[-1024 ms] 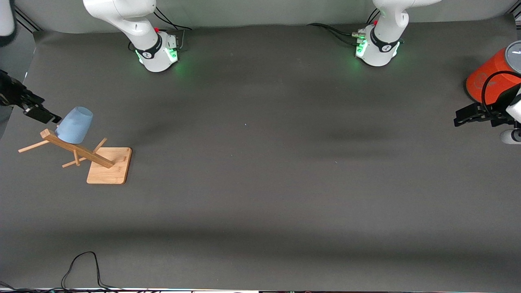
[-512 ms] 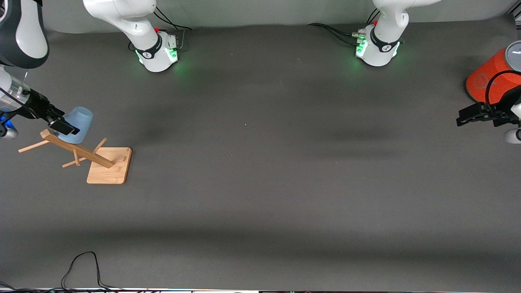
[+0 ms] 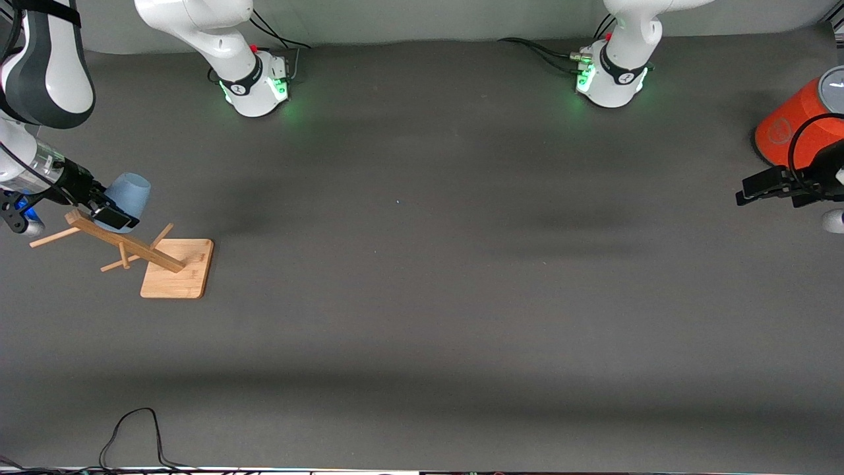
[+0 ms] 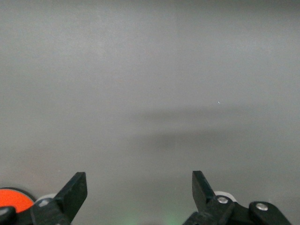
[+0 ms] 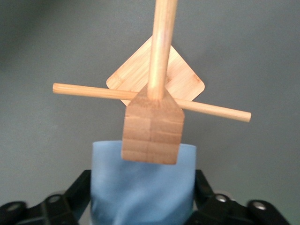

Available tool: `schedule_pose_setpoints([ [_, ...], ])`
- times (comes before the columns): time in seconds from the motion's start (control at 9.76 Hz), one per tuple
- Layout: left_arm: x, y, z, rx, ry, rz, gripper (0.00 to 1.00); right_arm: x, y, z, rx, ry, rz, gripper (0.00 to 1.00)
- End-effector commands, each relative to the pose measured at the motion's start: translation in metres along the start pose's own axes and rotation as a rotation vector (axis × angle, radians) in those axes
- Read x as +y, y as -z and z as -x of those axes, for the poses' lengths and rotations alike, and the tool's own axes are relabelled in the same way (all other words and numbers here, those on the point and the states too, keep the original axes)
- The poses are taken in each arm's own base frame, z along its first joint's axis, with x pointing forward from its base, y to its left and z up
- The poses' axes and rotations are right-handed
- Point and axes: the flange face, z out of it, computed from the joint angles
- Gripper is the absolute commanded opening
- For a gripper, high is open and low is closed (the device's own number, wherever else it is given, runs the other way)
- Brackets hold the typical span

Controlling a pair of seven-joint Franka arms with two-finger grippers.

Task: Rotate and upright cup with both arms
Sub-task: 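Close the right gripper around the blue cup's base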

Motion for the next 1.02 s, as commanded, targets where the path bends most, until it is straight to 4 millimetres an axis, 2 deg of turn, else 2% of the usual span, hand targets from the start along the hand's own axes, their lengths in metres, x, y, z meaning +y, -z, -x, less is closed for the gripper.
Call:
schedule_pose_setpoints([
  [0.0,0.006,0.004,0.005,-0.006,-0.006,0.004,1.0,-0.002,0.005,0.0,0.007,-0.008,-0.024,0.55],
  [0.1,0.006,0.004,0.004,-0.004,0.001,0.006,1.0,-0.003,0.007,0.001,0.008,-0.005,-0.025,0.5],
  [0.31,0.009,0.001,0.002,-0.005,-0.004,0.004,1.0,-0.001,0.017,0.003,0.015,-0.002,-0.034,0.5],
  [0.51,0.01,0.001,0.003,-0.01,-0.001,0.002,1.0,0.001,0.048,0.01,-0.002,0.003,-0.03,0.51],
  [0.72,0.016,0.001,0.003,-0.012,0.016,0.002,1.0,0.007,0.075,0.028,-0.023,0.0,-0.034,0.5],
  [0.92,0.02,-0.001,0.002,-0.014,0.021,0.001,1.0,-0.007,0.091,0.059,-0.043,-0.037,-0.034,0.5],
])
